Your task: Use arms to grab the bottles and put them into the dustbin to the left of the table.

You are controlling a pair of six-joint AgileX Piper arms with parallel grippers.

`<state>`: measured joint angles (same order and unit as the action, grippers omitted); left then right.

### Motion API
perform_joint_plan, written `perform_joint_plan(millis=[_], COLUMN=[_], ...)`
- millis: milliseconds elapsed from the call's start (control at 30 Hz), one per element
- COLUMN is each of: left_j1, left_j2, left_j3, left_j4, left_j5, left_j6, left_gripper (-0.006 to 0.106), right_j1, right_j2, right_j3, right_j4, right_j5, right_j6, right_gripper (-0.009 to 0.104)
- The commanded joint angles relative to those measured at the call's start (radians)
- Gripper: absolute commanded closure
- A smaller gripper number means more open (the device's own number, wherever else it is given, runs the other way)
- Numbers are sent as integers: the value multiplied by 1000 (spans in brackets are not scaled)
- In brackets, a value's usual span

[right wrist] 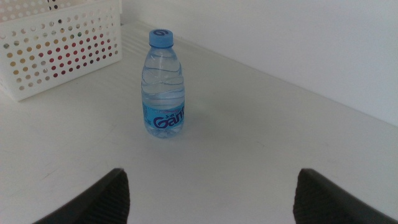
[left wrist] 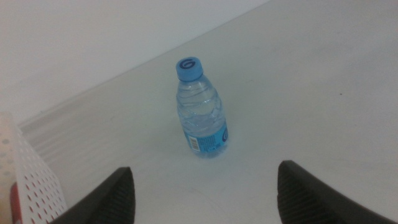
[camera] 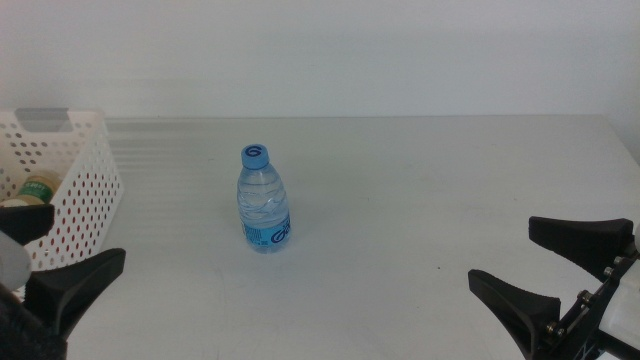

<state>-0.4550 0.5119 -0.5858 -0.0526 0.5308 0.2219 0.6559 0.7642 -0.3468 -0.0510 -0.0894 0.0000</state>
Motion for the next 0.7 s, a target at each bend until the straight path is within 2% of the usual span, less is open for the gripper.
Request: perform_joint_plan(millis=[0,267,400,667], left_j1=[-8,-8,-8,-8], left_j2=[5,6,14,172], left_j3=[-28,-28,-28,-28], left_j4=[9,2,0,-9], left_j5=[-91,-314,-340,-443], left_j6=[-17,-17,-21,-70], left_gripper=[30,30,30,30], right_j1=[-7,-7,-7,-7], right_j2=[-4,-4,-4,-4], right_j3=[-25,-25,-25,-25], right_j4=[-6,-6,-6,-6], right_j5=[-68,-68,-68,-68], right_j6=[-8,-8,-8,-8], right_gripper=[19,19,19,19])
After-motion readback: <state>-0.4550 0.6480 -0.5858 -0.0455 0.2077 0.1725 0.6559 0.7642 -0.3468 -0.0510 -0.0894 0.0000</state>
